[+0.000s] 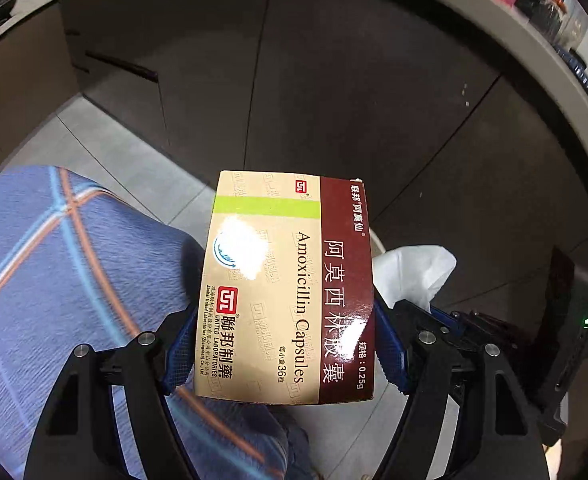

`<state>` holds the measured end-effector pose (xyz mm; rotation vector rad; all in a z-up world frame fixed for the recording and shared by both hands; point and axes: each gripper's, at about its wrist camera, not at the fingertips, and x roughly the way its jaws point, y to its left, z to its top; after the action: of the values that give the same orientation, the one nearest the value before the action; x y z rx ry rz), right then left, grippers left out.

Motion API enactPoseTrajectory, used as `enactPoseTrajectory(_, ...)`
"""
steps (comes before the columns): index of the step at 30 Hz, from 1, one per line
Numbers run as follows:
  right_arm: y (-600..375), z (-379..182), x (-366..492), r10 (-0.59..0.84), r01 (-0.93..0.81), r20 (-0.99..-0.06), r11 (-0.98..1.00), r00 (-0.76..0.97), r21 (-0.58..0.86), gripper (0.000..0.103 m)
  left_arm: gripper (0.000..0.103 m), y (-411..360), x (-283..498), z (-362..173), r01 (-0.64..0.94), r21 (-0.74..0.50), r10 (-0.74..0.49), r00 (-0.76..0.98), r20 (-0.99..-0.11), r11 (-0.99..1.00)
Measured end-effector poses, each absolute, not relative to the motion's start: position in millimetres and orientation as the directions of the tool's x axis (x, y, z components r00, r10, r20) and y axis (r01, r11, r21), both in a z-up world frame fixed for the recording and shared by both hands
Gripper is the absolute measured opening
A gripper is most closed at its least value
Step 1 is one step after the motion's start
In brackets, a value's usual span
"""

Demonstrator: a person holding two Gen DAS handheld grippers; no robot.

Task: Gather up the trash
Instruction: 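Carry the tissue and amoxicillin box to the white bin and open both tools, then move both tools back over the table toward the yellow wrapper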

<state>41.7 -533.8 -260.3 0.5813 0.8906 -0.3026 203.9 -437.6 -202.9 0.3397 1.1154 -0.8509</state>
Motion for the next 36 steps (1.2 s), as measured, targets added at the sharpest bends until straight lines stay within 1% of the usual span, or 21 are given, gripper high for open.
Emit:
enactPoseTrajectory(4, -538, -276, 57, 0.008, 0.483, -0.817, 0.804, 0.576, 0.348, 0.007, 0.071, -451, 210, -226, 0.744, -0.160, -0.399, 0.153, -0.904, 0.649)
enactPoseTrajectory(9, -541, -290, 68, 0.014, 0.471, -0.825, 0.815, 0.565, 0.336, 0.010, 0.071, -455, 215, -236, 0.749, -0.156, -0.396, 0.152, -0.905, 0.644)
enactPoseTrajectory(11, -543, -295, 72, 0.013, 0.467, -0.827, 0.820, 0.562, 0.330, 0.016, 0.072, -457, 218, -238, 0.750, -0.146, -0.395, 0.164, -0.904, 0.645)
enactPoseTrajectory(12, -543, -297, 73, 0.012, 0.461, -0.825, 0.825, 0.565, 0.327, 0.028, 0.077, -457, 219, -237, 0.751, -0.147, -0.402, 0.169, -0.900, 0.644)
enactPoseTrajectory(13, -544, -298, 70, 0.009, 0.454, -0.822, 0.831, 0.569, 0.323, 0.048, 0.084, -458, 220, -236, 0.750, -0.143, -0.406, 0.178, -0.897, 0.646)
enactPoseTrajectory(14, -544, -299, 70, -0.003, 0.443, -0.816, 0.841, 0.578, 0.310, 0.057, 0.096, -457, 220, -233, 0.743, -0.126, -0.410, 0.211, -0.888, 0.657)
enactPoseTrajectory(15, -543, -300, 70, -0.014, 0.434, -0.811, 0.850, 0.585, 0.298, 0.067, 0.094, -455, 220, -231, 0.740, -0.120, -0.418, 0.232, -0.879, 0.662)
enactPoseTrajectory(17, -543, -301, 67, -0.024, 0.424, -0.811, 0.861, 0.584, 0.280, 0.067, 0.095, -455, 221, -228, 0.740, -0.116, -0.422, 0.241, -0.874, 0.662)
enactPoseTrajectory(21, -544, -300, 61, -0.026, 0.430, -0.802, 0.854, 0.596, 0.292, 0.083, 0.095, -457, 224, -228, 0.732, -0.111, -0.416, 0.250, -0.874, 0.672)
enactPoseTrajectory(24, -544, -296, 59, -0.038, 0.438, -0.798, 0.851, 0.602, 0.290, 0.087, 0.095, -456, 226, -227, 0.729, -0.114, -0.415, 0.247, -0.876, 0.675)
enactPoseTrajectory(25, -545, -295, 58, -0.038, 0.441, -0.796, 0.848, 0.604, 0.294, 0.093, 0.095, -455, 225, -227, 0.729, -0.111, -0.415, 0.250, -0.875, 0.675)
enactPoseTrajectory(28, -548, -291, 57, -0.029, 0.439, -0.790, 0.843, 0.612, 0.309, 0.099, 0.095, -455, 213, -220, 0.730, -0.103, -0.416, 0.262, -0.871, 0.675)
enactPoseTrajectory(33, -545, -278, 54, -0.028, 0.425, -0.782, 0.851, 0.623, 0.309, 0.100, 0.095, -448, 208, -202, 0.725, -0.098, -0.431, 0.290, -0.855, 0.682)
enactPoseTrajectory(36, -538, -269, 54, -0.042, 0.415, -0.781, 0.864, 0.623, 0.285, 0.100, 0.095, -441, 205, -188, 0.714, -0.095, -0.440, 0.315, -0.841, 0.693)
